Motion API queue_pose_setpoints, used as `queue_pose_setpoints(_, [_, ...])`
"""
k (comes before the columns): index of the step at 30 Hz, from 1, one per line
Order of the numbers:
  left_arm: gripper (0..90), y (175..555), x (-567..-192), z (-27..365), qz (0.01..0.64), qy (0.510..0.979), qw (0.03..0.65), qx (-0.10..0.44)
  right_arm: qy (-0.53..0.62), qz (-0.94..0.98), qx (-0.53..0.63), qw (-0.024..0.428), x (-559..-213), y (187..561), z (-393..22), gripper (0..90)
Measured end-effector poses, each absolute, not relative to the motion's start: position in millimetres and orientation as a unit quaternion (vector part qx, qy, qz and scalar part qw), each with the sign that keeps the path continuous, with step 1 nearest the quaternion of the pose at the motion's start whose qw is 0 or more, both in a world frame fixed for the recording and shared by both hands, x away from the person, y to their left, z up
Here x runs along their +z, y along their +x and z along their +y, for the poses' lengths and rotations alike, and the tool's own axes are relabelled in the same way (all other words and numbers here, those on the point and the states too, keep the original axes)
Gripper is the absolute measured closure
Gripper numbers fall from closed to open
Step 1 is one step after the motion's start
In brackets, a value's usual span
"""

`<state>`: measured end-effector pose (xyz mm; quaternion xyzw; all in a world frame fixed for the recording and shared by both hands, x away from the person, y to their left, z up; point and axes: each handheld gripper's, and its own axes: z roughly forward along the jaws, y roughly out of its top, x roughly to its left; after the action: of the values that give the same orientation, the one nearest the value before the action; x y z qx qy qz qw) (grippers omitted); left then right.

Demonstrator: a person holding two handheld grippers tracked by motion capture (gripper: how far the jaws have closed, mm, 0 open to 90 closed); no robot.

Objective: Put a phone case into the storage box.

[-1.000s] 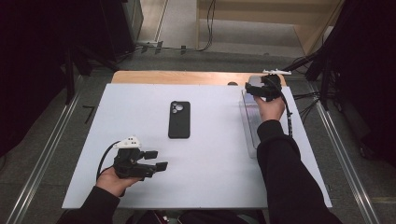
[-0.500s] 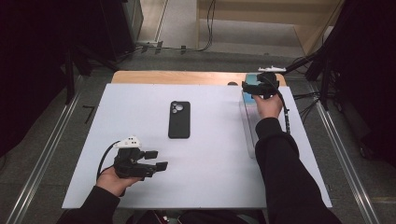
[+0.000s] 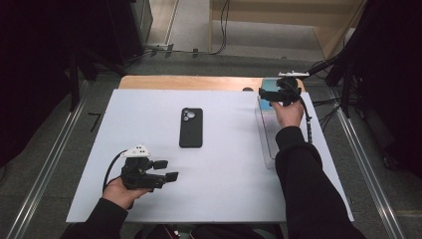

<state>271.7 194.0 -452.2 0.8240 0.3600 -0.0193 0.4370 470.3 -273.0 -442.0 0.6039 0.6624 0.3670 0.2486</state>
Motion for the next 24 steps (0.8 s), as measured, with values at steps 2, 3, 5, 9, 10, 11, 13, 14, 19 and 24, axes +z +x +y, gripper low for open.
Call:
queue_pose_setpoints(2, [32.6, 273, -453, 194, 0.361, 0.824, 0.436, -0.020, 0.602, 0.664, 0.367, 0.249, -439, 467, -273, 0.0])
queue_pose_setpoints(3, [32.5, 273, -453, 193, 0.363, 0.824, 0.435, -0.019, 0.601, 0.665, 0.368, 0.247, -437, 465, -273, 0.0])
queue_pose_setpoints(5, [32.5, 275, -453, 193, 0.365, 0.824, 0.433, -0.026, 0.600, 0.666, 0.367, 0.246, -435, 458, -274, 0.0])
queue_pose_setpoints(9, [32.5, 277, -452, 192, 0.368, 0.822, 0.433, -0.029, 0.600, 0.671, 0.366, 0.235, -433, 447, -276, 0.0])
queue_pose_setpoints(10, [32.4, 278, -452, 191, 0.371, 0.821, 0.434, -0.031, 0.599, 0.672, 0.367, 0.233, -433, 445, -276, 0.0])
queue_pose_setpoints(11, [31.9, 279, -452, 191, 0.371, 0.820, 0.435, -0.032, 0.598, 0.675, 0.366, 0.229, -432, 441, -276, 0.0])
queue_pose_setpoints(13, [30.2, 280, -452, 190, 0.373, 0.819, 0.435, -0.034, 0.593, 0.681, 0.370, 0.217, -432, 436, -275, 0.0])
queue_pose_setpoints(14, [30.2, 281, -452, 190, 0.373, 0.819, 0.435, -0.033, 0.591, 0.684, 0.373, 0.209, -432, 433, -275, 0.0])
queue_pose_setpoints(19, [30.2, 285, -451, 187, 0.374, 0.817, 0.437, -0.034, 0.582, 0.690, 0.384, 0.195, -428, 416, -272, 0.0])
queue_pose_setpoints(24, [30.2, 289, -449, 186, 0.375, 0.818, 0.435, -0.033, 0.568, 0.699, 0.393, 0.186, -425, 402, -269, 0.0])
